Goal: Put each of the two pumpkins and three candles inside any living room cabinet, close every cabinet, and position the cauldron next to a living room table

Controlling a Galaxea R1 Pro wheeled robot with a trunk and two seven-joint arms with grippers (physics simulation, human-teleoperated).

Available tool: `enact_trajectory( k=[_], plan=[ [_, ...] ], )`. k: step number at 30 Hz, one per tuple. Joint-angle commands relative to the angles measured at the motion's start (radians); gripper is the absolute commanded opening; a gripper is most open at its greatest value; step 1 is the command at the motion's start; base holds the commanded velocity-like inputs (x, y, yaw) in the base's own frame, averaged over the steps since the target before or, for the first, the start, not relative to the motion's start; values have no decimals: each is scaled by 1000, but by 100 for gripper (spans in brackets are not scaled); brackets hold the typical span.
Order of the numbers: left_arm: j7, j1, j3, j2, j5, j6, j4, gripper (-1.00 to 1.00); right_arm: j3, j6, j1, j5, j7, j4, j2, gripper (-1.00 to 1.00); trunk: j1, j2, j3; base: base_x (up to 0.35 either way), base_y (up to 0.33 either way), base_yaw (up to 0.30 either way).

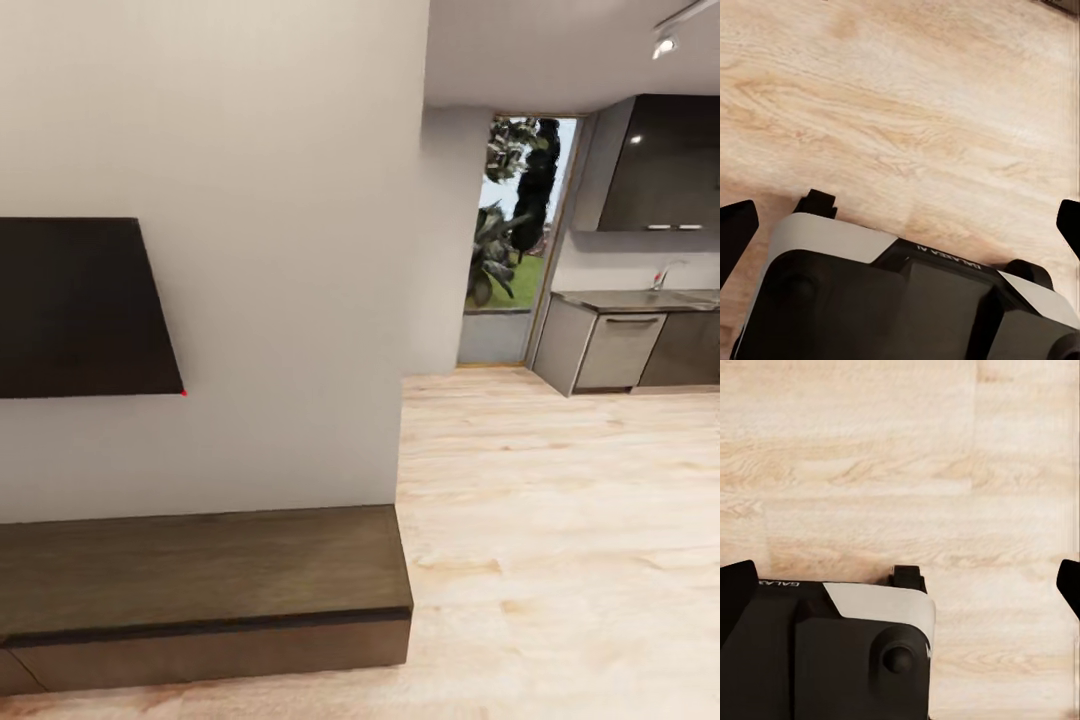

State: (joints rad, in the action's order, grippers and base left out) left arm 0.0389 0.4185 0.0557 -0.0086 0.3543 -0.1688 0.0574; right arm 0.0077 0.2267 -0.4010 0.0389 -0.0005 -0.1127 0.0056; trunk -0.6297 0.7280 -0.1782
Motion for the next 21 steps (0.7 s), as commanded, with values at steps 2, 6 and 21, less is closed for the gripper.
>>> enact_trajectory(
  k=[2, 6, 21],
  plan=[
    [4, 0, 6, -1, 3, -6, 2, 100, 1, 6, 0, 4, -2, -2, 0, 100, 0, 1, -2, 223, -237, 122],
    [4, 0, 6, -2, 3, -6, 2, 100, 0, 6, 0, 4, -2, -2, 0, 100, 0, 1, -6, 233, -237, 182],
    [4, 0, 4, -3, 1, -4, 4, 100, -2, 8, 0, 1, -3, -3, -1, 100, 0, 1, -13, 50, -97, 100]
  ],
)
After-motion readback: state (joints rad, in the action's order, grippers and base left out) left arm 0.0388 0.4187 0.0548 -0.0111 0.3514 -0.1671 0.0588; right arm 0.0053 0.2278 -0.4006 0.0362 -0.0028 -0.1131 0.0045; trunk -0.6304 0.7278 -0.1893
